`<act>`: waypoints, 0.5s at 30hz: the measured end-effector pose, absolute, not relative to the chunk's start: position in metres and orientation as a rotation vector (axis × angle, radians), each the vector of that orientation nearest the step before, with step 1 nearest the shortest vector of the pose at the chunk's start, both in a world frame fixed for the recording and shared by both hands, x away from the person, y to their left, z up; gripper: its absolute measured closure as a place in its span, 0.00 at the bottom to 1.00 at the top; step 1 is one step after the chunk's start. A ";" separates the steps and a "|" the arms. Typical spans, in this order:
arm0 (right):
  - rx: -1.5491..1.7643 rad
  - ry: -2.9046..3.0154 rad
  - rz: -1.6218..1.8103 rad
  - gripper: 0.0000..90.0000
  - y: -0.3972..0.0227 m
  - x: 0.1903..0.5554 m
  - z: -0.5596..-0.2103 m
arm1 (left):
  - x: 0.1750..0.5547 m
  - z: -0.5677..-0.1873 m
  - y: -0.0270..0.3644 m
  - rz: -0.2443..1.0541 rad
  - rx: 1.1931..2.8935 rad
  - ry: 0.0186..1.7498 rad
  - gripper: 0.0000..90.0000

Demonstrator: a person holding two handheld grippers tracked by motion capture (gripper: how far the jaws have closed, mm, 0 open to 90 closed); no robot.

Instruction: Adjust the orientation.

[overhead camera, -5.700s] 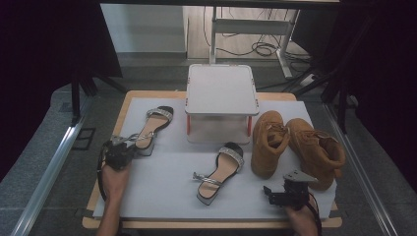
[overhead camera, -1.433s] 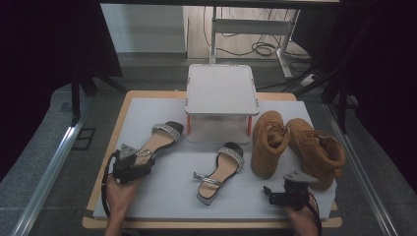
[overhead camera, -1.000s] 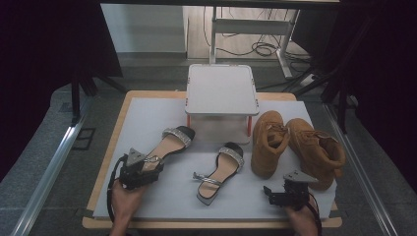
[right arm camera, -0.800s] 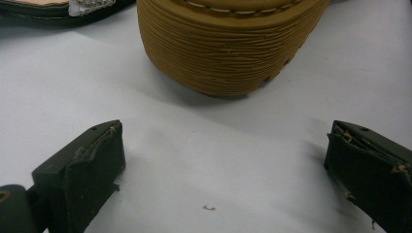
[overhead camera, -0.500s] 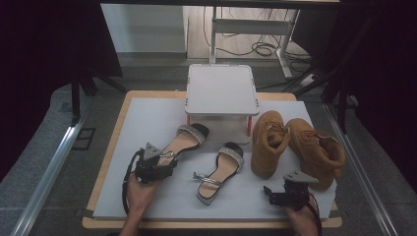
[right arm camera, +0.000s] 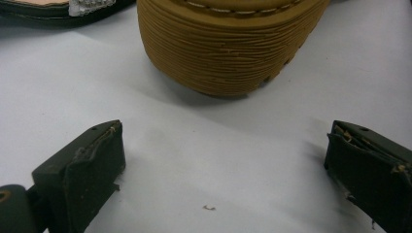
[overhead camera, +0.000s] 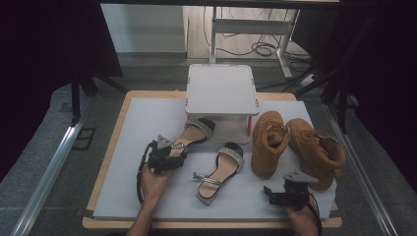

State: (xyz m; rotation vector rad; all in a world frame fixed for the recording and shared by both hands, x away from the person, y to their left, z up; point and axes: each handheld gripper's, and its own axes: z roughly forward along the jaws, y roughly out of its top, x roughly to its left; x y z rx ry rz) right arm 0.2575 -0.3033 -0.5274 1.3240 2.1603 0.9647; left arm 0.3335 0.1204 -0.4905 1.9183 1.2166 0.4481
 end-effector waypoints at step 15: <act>1.323 2.161 0.966 0.02 -0.303 0.257 -0.527 | 0.359 -0.488 0.087 0.468 1.891 1.253 0.43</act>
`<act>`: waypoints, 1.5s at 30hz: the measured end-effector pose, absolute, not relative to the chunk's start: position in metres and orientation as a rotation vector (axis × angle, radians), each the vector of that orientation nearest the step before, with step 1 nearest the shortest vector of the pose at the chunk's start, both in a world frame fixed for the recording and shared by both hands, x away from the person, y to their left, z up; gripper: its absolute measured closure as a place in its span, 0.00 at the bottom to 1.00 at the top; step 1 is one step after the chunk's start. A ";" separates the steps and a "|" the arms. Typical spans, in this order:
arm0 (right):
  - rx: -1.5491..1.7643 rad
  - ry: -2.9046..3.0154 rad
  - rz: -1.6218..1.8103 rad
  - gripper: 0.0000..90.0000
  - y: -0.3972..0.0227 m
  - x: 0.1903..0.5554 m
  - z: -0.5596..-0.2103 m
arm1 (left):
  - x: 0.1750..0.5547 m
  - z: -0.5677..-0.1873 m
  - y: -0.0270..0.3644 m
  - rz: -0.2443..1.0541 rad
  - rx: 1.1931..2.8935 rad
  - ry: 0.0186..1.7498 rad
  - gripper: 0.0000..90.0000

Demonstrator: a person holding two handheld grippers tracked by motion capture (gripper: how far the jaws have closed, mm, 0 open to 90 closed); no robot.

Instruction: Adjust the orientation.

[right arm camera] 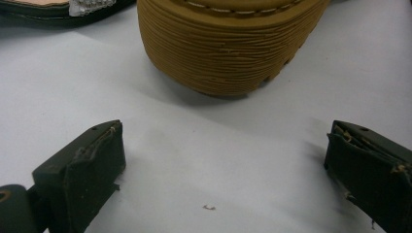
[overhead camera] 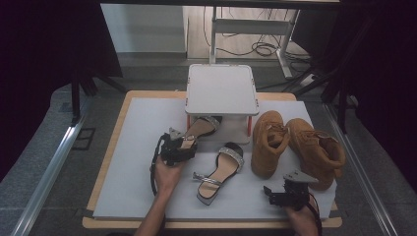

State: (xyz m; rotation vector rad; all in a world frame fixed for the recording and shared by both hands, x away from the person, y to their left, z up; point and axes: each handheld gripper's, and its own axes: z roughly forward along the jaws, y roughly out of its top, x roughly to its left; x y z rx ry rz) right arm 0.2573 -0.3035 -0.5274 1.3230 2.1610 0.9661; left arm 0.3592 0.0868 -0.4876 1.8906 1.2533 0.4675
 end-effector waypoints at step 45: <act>1.321 2.160 0.970 0.02 -0.304 0.257 -0.528 | 0.416 -0.505 0.047 0.499 1.896 1.400 0.36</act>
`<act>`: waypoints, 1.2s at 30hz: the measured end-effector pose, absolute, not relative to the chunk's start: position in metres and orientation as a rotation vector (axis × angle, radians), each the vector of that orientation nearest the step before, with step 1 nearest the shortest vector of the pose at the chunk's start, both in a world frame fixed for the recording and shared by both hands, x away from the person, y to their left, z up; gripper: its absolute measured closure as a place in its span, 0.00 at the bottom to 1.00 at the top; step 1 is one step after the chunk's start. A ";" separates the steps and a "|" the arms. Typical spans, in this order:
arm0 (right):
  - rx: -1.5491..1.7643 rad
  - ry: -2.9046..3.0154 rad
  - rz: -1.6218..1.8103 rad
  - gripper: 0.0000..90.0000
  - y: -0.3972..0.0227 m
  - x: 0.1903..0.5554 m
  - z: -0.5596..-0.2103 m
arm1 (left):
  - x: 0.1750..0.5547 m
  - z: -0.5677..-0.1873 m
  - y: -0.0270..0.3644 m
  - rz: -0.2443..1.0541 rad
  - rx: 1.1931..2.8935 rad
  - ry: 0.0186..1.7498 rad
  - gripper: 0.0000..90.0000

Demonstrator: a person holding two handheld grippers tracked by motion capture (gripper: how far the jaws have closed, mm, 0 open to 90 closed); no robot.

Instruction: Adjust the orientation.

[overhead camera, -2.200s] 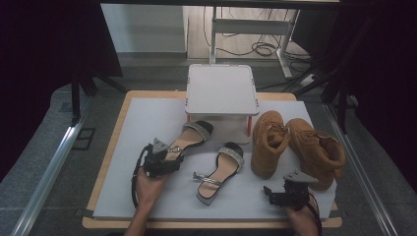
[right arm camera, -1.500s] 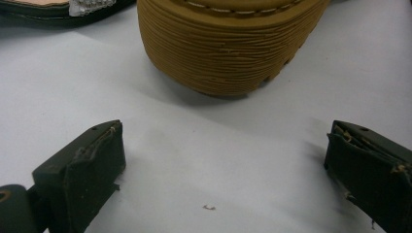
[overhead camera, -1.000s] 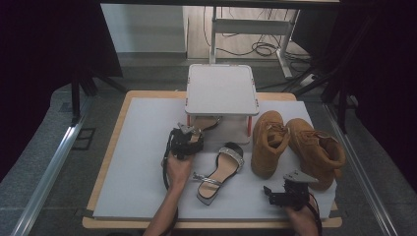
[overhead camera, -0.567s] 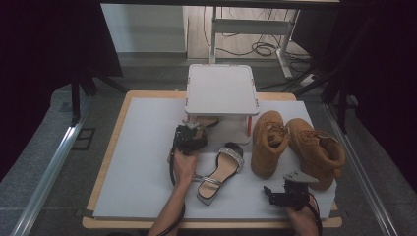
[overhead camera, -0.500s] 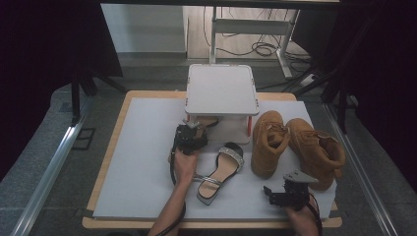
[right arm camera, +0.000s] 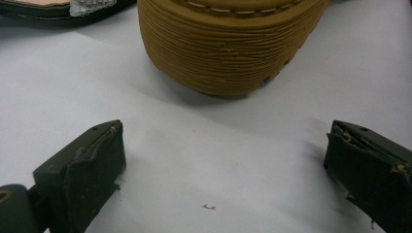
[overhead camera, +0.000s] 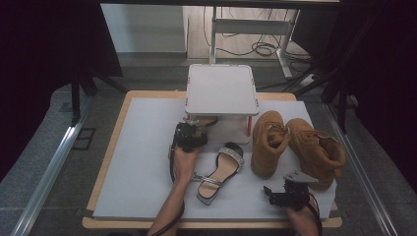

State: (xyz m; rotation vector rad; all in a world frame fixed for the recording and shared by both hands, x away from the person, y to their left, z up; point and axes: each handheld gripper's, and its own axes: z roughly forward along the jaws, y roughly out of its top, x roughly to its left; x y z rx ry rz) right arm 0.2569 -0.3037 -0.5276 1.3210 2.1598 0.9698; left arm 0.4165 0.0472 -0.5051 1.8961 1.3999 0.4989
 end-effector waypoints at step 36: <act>1.322 2.159 0.969 0.02 -0.304 0.257 -0.528 | 0.346 -0.497 0.102 0.433 1.937 1.199 0.83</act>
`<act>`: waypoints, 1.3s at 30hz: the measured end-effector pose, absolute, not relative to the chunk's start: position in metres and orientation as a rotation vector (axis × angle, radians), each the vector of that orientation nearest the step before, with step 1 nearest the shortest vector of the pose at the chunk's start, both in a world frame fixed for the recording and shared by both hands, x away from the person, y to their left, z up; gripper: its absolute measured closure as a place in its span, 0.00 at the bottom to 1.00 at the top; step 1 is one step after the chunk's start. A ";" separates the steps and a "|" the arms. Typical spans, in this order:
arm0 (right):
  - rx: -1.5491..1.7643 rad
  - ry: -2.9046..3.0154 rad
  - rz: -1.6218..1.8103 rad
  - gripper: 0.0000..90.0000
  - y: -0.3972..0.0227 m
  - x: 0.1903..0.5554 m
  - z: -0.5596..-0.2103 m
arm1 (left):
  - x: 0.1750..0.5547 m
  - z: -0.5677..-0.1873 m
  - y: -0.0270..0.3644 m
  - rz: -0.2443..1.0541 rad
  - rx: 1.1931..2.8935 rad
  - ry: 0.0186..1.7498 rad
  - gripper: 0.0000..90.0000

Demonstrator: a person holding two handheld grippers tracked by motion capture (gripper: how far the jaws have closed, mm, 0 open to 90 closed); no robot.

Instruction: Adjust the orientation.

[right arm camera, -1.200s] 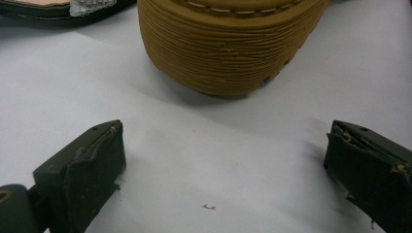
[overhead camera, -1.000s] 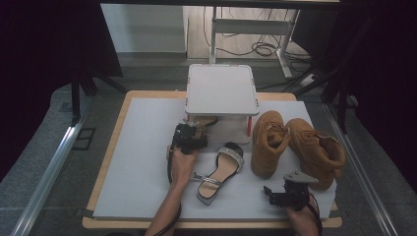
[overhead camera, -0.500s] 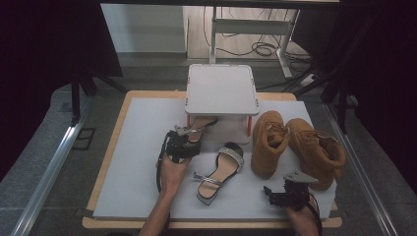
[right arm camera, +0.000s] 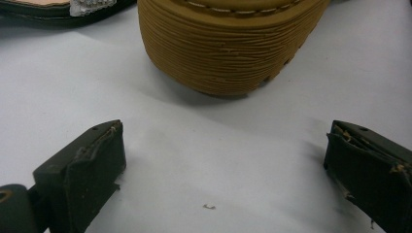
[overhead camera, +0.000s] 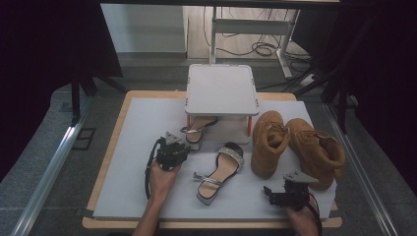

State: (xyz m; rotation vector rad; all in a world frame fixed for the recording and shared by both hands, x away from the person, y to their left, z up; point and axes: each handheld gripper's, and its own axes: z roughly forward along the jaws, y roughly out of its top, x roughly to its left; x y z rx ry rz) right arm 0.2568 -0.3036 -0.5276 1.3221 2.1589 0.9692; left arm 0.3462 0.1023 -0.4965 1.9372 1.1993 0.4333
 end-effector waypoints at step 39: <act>1.322 2.159 0.969 0.02 -0.304 0.257 -0.528 | 0.356 -0.499 0.094 0.458 1.980 1.156 1.00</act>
